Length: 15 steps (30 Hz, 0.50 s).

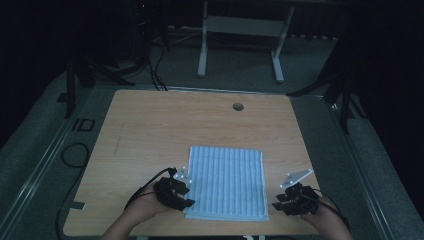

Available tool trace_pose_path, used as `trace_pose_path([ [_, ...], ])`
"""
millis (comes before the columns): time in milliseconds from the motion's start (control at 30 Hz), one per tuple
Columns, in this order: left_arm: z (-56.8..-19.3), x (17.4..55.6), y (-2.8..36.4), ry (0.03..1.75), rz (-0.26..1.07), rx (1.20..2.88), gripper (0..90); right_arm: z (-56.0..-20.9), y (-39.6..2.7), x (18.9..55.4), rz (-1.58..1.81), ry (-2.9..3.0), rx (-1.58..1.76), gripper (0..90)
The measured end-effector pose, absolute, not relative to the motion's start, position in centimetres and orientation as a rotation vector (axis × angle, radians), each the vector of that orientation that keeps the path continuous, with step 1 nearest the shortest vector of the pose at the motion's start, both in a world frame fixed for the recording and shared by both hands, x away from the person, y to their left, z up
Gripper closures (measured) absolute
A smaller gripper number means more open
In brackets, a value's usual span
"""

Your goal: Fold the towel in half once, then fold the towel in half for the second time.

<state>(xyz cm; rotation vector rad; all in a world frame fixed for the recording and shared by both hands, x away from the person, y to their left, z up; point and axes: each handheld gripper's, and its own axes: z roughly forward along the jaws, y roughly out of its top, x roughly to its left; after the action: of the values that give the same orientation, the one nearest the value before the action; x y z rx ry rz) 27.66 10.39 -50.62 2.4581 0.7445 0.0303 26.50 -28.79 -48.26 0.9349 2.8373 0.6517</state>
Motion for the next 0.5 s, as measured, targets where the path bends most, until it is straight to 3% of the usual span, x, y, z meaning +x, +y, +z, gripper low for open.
trace_pose_path([
  [367,-49.6,34.5,10.7,0.902,0.165,2.412,43.1,-47.0,-27.6,32.4,0.627,2.811,0.961,61.6],
  [400,-49.6,35.2,10.7,0.911,0.169,2.406,42.8,-46.8,-27.1,34.9,0.604,2.799,0.993,59.7],
  [500,-49.9,37.1,10.6,0.939,0.194,2.409,39.8,-46.9,-26.7,36.5,0.602,2.798,1.017,58.1],
])
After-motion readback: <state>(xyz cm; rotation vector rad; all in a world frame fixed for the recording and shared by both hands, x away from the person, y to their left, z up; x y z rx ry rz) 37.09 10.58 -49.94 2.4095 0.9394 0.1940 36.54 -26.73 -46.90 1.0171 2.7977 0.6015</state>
